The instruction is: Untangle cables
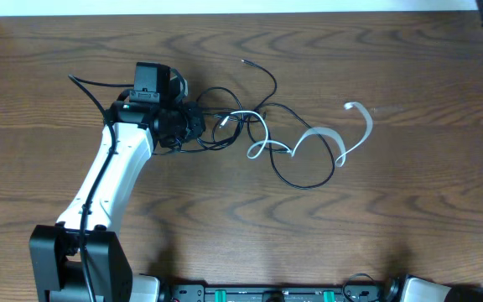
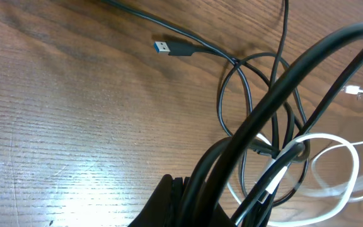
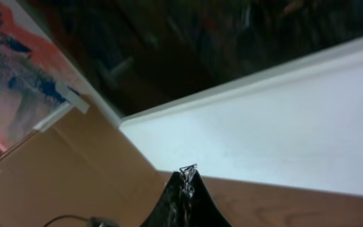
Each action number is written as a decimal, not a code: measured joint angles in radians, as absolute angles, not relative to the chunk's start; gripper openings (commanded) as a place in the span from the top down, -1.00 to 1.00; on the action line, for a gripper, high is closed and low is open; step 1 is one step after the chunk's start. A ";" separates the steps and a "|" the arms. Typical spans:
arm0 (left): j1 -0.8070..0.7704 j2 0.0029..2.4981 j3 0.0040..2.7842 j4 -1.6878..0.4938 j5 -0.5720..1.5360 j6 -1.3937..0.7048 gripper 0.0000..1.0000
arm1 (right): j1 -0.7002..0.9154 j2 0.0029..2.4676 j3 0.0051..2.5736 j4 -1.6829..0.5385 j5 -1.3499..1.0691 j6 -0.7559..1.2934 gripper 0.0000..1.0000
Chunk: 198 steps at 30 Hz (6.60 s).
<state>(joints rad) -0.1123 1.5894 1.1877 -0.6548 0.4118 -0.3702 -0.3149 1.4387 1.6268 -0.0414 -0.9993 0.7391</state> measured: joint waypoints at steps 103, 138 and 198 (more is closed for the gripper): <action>-0.112 1.589 1.188 -0.651 0.360 -0.370 0.85 | 0.094 1.768 1.486 -0.978 -0.080 0.179 -0.62; -0.112 1.608 1.188 -0.649 0.360 -0.366 0.85 | 0.201 1.884 1.162 -0.397 -0.114 0.286 -0.07; -0.112 1.608 1.188 -0.672 0.360 -0.365 0.85 | -0.173 1.834 1.933 -0.685 0.013 0.222 0.98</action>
<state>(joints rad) -0.1123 1.6085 1.1877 -0.6724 0.3595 -0.3653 -0.1726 1.8343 1.9331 -0.6849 0.0132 0.2218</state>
